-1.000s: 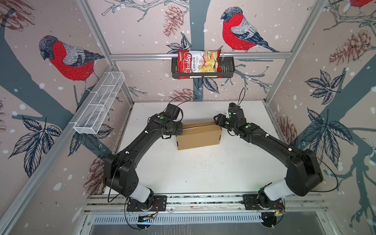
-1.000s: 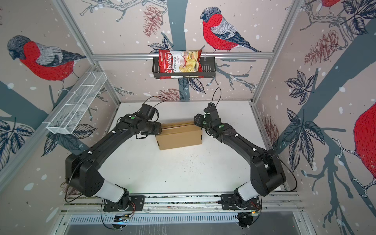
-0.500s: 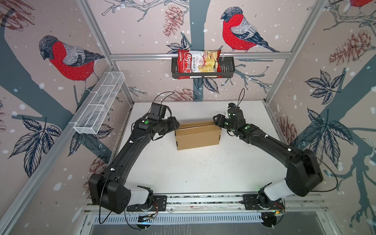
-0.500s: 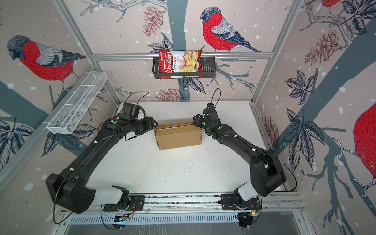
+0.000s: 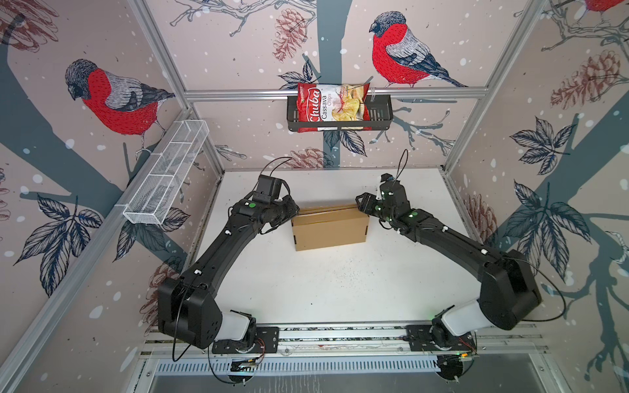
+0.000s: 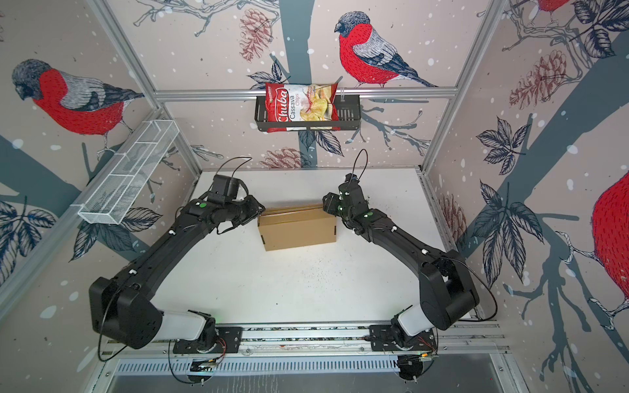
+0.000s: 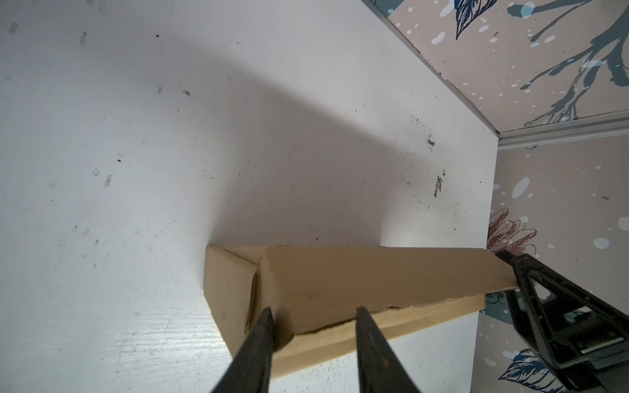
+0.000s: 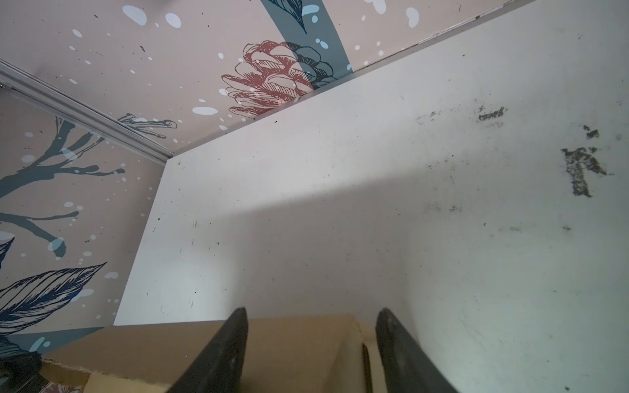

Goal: Assemble paper box
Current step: Fold and tuck the lid into the gap.

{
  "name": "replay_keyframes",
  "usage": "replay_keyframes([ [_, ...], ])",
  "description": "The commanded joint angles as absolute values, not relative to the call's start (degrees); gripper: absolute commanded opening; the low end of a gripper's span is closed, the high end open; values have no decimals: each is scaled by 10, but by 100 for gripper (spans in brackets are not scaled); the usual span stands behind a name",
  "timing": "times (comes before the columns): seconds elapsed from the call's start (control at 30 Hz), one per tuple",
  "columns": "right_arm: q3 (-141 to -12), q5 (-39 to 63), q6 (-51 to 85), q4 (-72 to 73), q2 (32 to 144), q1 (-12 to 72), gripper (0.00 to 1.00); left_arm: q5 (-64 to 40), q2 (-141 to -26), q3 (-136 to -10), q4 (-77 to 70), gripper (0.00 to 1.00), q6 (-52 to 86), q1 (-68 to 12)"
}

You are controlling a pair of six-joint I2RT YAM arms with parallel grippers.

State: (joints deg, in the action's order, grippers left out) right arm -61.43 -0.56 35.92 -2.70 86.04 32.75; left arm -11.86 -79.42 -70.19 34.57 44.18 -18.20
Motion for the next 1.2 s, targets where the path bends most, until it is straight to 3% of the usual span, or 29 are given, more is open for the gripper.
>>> replay_keyframes([
  [0.0,-614,-5,349,-66,865,330,61,-142,-785,-687,314,38,468,-182],
  [0.47,-589,-13,339,-57,854,339,61,-145,-737,-591,255,39,508,-198],
  [0.67,-567,-13,329,-42,844,344,61,-135,-705,-619,277,52,465,-180],
  [0.9,-559,-12,320,-35,835,345,61,-220,-722,-617,283,65,408,-107],
  [1.03,-562,-7,323,-35,833,345,61,-322,-766,-598,230,63,434,-100],
  [1.17,-561,-6,324,-28,828,344,62,-332,-759,-541,192,52,453,-100],
])
